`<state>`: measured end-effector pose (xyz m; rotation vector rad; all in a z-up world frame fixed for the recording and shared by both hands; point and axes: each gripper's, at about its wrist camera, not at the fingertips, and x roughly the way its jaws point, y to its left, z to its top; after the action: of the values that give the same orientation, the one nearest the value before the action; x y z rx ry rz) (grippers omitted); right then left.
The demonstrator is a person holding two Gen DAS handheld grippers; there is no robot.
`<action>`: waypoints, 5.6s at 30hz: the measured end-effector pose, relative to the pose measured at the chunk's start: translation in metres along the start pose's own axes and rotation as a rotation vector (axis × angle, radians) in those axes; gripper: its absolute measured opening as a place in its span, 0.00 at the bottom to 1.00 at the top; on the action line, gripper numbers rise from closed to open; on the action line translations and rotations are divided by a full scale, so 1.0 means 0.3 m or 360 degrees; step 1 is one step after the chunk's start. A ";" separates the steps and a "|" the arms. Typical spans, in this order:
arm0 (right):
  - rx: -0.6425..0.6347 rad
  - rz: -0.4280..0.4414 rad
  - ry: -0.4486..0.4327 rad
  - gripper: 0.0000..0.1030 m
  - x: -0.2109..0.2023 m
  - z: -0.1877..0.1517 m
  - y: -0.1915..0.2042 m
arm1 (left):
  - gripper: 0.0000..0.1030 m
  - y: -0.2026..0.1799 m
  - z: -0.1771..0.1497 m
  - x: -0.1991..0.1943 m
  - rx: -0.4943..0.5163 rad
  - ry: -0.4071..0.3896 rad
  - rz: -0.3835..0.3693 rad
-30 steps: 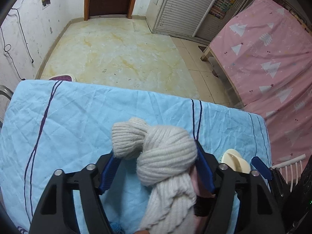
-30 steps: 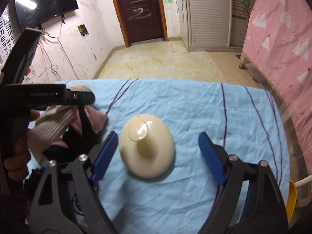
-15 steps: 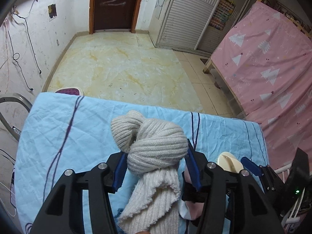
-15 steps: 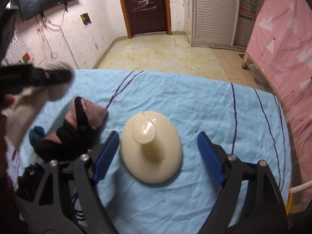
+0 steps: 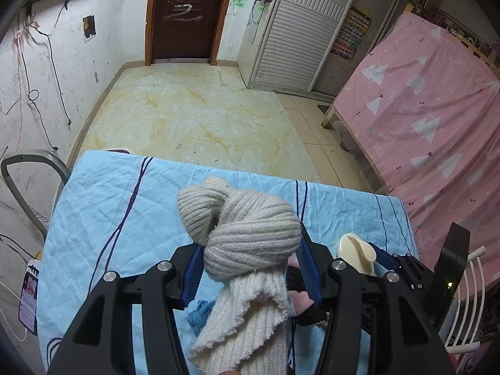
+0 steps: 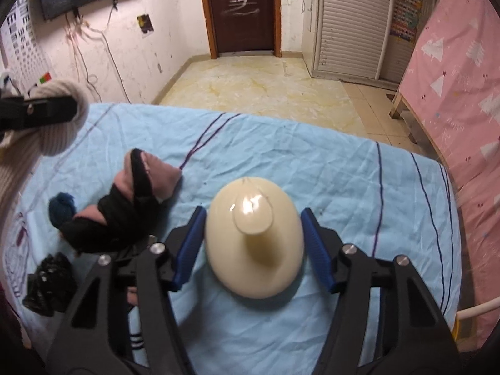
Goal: Collect trash
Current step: 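Carry the hat and lid to the yellow bin and open both tools, then move both open tools back over the pile on the bed, then grasp the blue knit ball with the left tool while the right tool grasps the black cable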
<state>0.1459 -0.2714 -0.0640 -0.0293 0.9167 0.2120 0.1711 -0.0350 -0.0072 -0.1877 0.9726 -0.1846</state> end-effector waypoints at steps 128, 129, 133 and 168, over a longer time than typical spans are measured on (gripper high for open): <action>0.0224 -0.0032 -0.0354 0.78 -0.349 -0.151 -0.063 | 0.64 -0.056 -0.118 -0.197 0.0189 -0.0167 -0.0127; 0.0208 -0.0022 -0.0341 0.78 -0.340 -0.150 -0.046 | 0.64 -0.030 -0.115 -0.190 0.0172 -0.0157 -0.0109; 0.0147 0.0026 -0.0293 0.78 -0.306 -0.147 0.020 | 0.64 0.031 -0.122 -0.157 0.0139 -0.0120 -0.0042; -0.0201 0.0015 0.0010 0.17 -0.063 -0.119 0.239 | 0.21 0.079 -0.234 0.092 0.0337 0.0064 0.0273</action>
<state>0.0927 -0.2086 -0.0662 -0.1424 0.9089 0.2788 0.1297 -0.0238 -0.0736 0.0939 0.9968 -0.1332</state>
